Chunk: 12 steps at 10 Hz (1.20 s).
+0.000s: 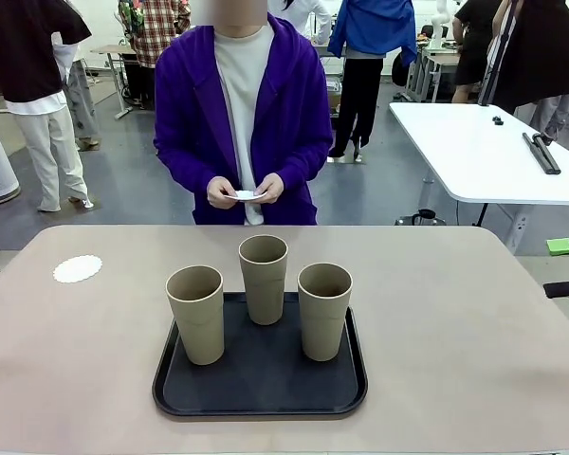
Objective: Place coasters on the table and set cups on them.
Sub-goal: Pick up one Reusable plastic cup and place it on a coaster set by the human.
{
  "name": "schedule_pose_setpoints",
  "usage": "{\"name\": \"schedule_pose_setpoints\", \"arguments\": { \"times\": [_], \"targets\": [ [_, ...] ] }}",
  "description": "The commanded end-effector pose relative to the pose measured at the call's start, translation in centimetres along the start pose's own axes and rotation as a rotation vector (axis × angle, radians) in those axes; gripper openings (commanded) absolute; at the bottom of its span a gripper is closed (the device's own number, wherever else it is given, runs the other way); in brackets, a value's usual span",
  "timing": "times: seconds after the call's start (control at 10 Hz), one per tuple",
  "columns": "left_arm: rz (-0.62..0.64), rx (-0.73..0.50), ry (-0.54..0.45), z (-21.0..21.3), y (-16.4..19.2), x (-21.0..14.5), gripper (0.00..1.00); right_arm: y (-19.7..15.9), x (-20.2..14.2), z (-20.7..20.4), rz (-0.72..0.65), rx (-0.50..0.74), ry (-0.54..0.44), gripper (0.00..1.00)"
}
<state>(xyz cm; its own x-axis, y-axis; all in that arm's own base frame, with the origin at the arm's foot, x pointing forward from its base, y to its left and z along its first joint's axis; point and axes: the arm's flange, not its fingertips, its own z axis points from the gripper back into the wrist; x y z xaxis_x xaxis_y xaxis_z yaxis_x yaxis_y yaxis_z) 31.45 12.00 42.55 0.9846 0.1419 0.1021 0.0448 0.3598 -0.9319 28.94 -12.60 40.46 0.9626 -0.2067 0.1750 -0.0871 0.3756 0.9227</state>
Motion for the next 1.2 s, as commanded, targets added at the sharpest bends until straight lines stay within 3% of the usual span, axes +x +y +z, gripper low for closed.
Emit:
{"name": "schedule_pose_setpoints", "arguments": {
  "times": [0.0,0.2,0.4,0.5,0.7,0.9,1.1],
  "targets": [
    [-0.018,-0.015,0.004,0.5,0.1,0.0,1.0,-0.1,0.1,0.0,-0.001,0.002,-0.003,1.0],
    [0.0,0.0,0.0,0.0,0.0,0.0,1.0,-0.1,0.1,0.0,-0.001,0.002,-0.003,1.0],
    [-0.242,0.164,-0.011,-1.1,-3.4,0.4,1.0,-0.1,0.1,0.0,-0.001,0.002,-0.003,1.0],
    [-0.384,0.245,0.086,-2.2,-6.6,1.8,1.0,-0.1,0.1,0.0,-0.001,0.002,-0.003,1.0],
    [-0.698,0.454,0.371,-7.7,-10.5,0.3,1.0,-0.1,0.1,0.0,-0.001,0.002,-0.003,1.0],
    [-0.875,0.605,0.59,-13.4,-12.6,-0.5,1.0,-0.1,0.1,0.0,-0.001,0.002,-0.003,1.0],
    [-0.976,0.759,0.696,-18.1,-12.4,-1.4,1.0,-0.1,0.1,0.0,-0.001,0.002,-0.003,1.0]
  ]
}}
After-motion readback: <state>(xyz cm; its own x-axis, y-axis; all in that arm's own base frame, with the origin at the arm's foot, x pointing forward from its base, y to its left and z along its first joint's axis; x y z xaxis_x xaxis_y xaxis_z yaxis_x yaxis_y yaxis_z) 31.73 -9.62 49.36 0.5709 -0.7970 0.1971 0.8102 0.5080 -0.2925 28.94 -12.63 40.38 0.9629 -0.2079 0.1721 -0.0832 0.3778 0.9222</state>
